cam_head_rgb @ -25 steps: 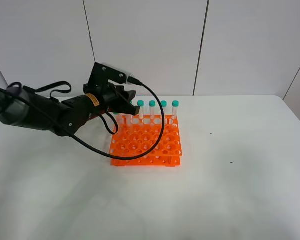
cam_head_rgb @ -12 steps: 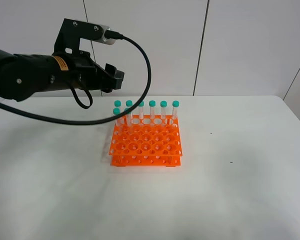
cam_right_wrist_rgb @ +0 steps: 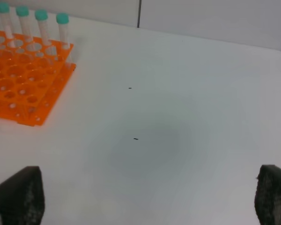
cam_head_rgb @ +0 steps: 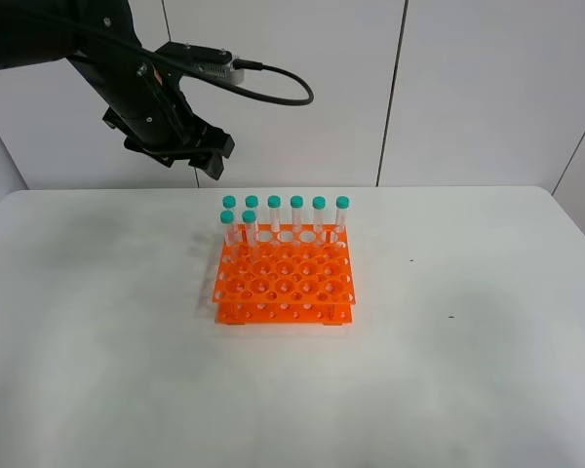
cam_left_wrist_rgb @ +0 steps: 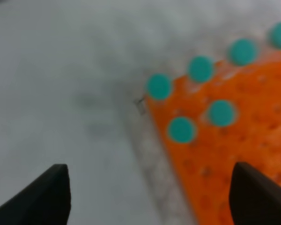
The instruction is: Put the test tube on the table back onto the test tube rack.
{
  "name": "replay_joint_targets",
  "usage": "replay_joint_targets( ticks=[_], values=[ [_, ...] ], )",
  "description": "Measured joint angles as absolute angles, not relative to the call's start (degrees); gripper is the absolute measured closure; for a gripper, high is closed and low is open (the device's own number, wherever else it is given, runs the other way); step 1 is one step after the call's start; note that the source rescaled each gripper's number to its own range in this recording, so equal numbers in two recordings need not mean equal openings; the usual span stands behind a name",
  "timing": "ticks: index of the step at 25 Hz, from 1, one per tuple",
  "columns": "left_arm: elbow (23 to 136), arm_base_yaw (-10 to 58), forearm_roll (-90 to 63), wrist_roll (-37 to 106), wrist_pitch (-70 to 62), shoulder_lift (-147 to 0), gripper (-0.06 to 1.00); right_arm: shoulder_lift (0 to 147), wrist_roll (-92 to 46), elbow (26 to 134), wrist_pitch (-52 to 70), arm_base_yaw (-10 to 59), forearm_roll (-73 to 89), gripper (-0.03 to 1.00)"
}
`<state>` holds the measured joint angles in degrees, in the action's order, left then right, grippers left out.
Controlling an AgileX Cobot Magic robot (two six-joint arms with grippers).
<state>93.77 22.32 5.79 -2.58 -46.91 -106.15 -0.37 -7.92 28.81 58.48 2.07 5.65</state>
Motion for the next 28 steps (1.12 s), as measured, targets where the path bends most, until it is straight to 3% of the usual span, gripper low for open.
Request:
replay_joint_targets(
  ticks=[7,16,21,28],
  values=[
    [99.94,11.46,2.22,-1.45,-61.81,-115.90,-0.04,-0.37,-7.92,28.81,58.48,2.07,5.65,-0.03],
    [99.55,1.07,0.00,-0.88,-67.41,-114.58,-0.01,-0.37,-7.92,28.81,58.48,2.07,5.65,-0.03],
    [93.53,0.68,-1.36,0.32,-67.41,-110.05,-0.01,-0.37,-7.92,28.81,58.48,2.07,5.65,-0.03],
    [75.36,0.68,-2.18,2.33,-67.41,-94.58,-0.01,-0.37,-7.92,28.81,58.48,2.07,5.65,-0.03]
  ],
)
